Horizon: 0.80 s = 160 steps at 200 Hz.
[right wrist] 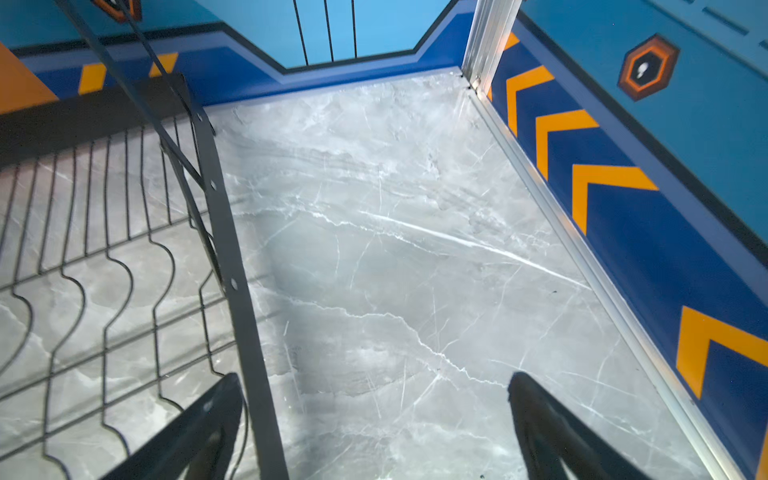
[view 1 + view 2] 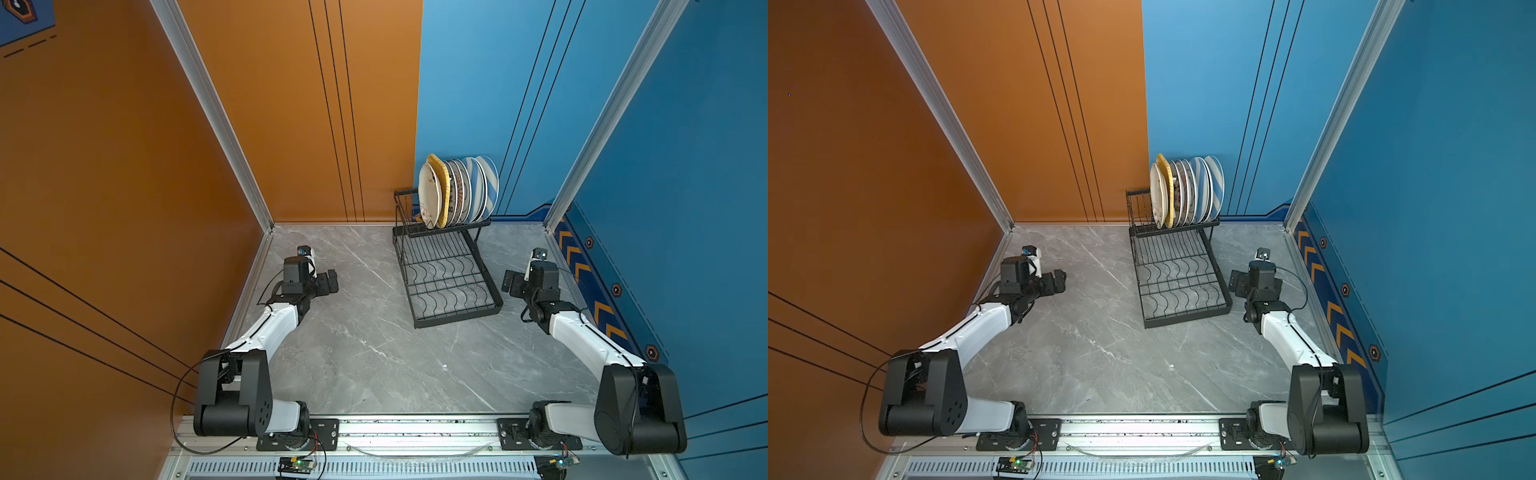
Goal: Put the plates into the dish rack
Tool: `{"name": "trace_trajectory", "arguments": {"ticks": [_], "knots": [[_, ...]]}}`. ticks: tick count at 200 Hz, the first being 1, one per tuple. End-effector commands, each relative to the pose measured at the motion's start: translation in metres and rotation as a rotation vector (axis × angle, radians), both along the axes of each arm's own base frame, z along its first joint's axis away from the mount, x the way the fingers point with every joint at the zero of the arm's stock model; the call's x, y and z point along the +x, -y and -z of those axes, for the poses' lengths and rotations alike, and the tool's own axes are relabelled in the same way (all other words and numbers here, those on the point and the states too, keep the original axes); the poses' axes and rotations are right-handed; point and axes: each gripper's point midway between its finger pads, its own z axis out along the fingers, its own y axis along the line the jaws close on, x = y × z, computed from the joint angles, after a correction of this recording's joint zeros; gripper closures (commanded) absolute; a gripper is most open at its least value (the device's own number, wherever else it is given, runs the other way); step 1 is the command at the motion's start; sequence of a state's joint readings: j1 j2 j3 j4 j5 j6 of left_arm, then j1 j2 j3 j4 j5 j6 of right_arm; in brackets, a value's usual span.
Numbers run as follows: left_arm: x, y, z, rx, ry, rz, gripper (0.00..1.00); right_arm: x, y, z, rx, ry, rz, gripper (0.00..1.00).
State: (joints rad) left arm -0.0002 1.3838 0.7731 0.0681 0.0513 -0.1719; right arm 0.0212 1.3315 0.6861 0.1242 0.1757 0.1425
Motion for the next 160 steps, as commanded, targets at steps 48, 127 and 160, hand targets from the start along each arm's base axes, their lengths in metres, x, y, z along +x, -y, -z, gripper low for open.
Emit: {"name": "trace_trajectory", "arguments": {"ticks": [48,127,160], "knots": [[-0.009,-0.029,-0.005,0.166,0.177,-0.079,0.01,0.016,-0.009,0.015,-0.040,0.138,-0.075,0.00],[-0.024,-0.042,0.022,0.222,0.291,-0.154,0.01,0.003,-0.023,0.035,-0.074,0.251,-0.137,0.00],[-0.020,-0.040,0.034,0.210,0.306,-0.150,0.01,0.000,-0.020,0.039,-0.084,0.257,-0.110,0.00]]}}
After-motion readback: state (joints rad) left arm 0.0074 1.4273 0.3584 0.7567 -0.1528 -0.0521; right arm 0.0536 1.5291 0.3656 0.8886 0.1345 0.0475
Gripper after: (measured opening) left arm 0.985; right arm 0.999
